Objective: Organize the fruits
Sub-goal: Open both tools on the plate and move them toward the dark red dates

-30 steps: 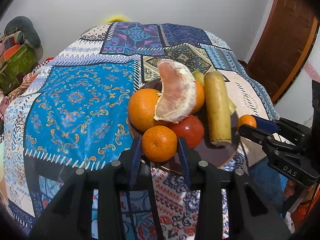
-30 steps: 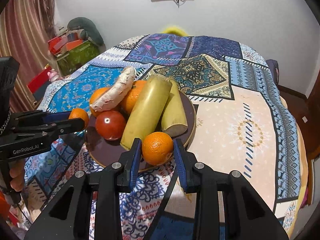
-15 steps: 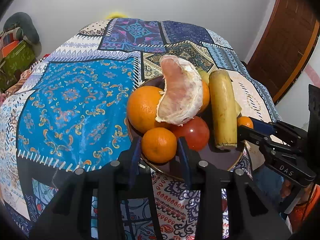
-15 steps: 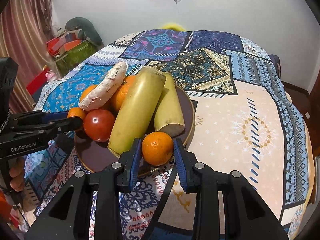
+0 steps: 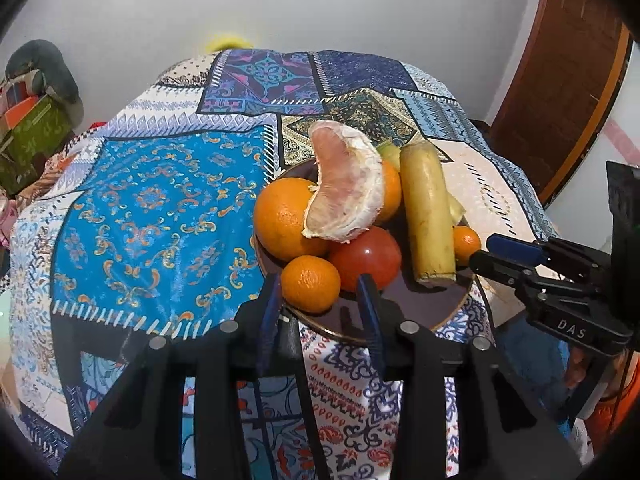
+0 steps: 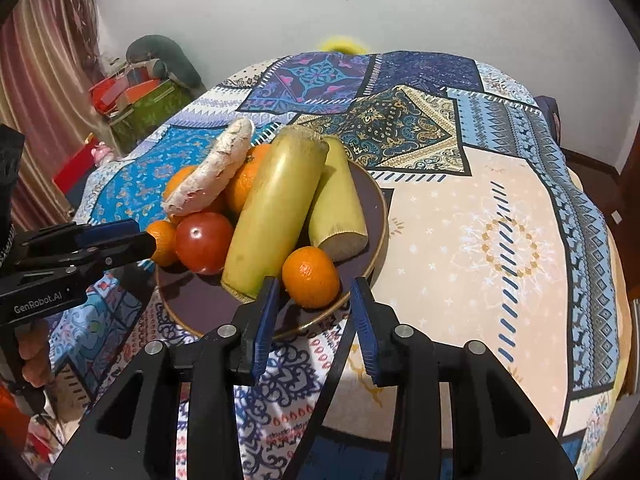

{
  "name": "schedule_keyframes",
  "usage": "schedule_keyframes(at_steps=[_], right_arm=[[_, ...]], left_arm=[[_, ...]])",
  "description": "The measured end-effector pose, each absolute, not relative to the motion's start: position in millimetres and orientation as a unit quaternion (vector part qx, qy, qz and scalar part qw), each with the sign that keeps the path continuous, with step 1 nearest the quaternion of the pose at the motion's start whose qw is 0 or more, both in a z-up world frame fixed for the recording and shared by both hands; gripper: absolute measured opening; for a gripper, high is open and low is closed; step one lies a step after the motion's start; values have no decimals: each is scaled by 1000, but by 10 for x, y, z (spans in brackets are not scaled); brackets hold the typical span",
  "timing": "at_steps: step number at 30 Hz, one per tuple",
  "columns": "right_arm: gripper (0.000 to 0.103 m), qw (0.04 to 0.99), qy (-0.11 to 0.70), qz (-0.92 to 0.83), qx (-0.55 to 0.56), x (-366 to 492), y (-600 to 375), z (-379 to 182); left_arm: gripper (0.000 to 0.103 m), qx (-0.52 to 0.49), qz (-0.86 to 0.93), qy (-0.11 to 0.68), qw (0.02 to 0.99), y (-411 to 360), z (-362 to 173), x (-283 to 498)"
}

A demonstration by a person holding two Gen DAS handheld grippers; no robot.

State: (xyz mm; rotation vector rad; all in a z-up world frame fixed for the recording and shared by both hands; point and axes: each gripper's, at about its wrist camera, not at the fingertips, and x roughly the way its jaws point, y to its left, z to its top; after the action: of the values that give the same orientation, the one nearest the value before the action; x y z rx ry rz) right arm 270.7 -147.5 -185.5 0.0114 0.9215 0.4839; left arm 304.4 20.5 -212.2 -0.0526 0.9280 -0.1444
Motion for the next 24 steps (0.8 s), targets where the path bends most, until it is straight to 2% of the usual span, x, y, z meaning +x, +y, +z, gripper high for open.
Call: schedule_keyframes(at_steps=[7,12,24], right_arm=[[34,871,430,238,-11,2527,-1452,-1693],[34,872,425,242,-23,2367,-1411,-1609],[34,853,441,275,-41,2036,-1102,-1709]], left_arm=[[39,-10,-66,440,896,277,-1935,2810],[44,-13,-58,437,897,404,-1812,2625],[44,0,-62,449,891,433,-1795,2212]])
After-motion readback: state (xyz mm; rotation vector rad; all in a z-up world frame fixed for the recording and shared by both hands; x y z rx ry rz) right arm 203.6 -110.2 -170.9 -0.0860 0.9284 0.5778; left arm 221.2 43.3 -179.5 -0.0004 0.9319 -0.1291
